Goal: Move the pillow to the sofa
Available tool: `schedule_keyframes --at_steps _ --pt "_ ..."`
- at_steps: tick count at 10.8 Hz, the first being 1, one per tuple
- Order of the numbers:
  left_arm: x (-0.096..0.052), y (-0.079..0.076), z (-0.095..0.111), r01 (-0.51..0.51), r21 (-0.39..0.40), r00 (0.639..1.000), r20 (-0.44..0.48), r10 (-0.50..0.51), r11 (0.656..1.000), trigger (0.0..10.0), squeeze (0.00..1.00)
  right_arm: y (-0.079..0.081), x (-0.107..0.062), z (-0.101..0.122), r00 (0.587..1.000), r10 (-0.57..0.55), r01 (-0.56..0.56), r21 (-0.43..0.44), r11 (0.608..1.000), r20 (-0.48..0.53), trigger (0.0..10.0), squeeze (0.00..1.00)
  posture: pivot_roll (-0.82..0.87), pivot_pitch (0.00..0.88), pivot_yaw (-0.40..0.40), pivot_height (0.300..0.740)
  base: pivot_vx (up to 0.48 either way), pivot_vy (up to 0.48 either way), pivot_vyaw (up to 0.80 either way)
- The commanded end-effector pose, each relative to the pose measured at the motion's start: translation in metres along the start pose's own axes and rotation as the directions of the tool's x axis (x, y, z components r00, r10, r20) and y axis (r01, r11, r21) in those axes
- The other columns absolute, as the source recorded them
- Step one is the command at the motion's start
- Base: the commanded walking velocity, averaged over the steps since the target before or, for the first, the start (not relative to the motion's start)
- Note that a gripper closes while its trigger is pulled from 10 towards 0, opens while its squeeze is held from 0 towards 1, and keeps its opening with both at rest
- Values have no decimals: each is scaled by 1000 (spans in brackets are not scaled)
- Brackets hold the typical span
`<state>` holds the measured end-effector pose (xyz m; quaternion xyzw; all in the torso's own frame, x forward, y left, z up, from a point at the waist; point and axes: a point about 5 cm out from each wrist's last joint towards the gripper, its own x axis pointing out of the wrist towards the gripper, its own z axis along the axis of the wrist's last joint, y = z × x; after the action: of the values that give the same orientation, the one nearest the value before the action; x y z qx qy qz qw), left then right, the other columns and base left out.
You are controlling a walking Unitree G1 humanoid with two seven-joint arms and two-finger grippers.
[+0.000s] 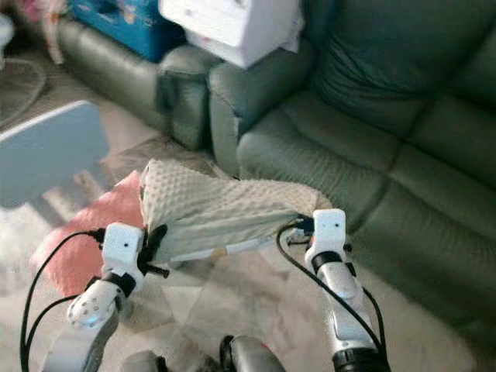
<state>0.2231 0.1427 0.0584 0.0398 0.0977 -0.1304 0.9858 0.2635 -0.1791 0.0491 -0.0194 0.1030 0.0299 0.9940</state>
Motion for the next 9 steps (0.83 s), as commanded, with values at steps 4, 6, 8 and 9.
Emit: schedule_keyframes --at_steps 4,6,8,9 --pt "1 -2 5 14 3 1000 18 -14 1000 10000 0 -8 -1 -1 1000 -25 25 -3 1000 -5 10000 0 -29 112 -82 740 0 0 -612" --pt "1 -3 6 16 4 1000 19 -16 1000 10000 0 -7 -1 -1 1000 -25 25 1 1000 -7 10000 0 -26 110 -79 740 0 -240 -616" --pt "1 -2 7 17 7 1000 21 -17 1000 10000 0 -6 0 -3 1000 -26 26 7 1000 -14 10000 0 -24 111 -75 740 0 -122 -713" --pt "1 -2 8 18 6 1000 20 -18 1000 10000 0 -6 0 -3 1000 -24 24 8 1000 -12 10000 0 -24 114 -74 740 0 -240 -800"
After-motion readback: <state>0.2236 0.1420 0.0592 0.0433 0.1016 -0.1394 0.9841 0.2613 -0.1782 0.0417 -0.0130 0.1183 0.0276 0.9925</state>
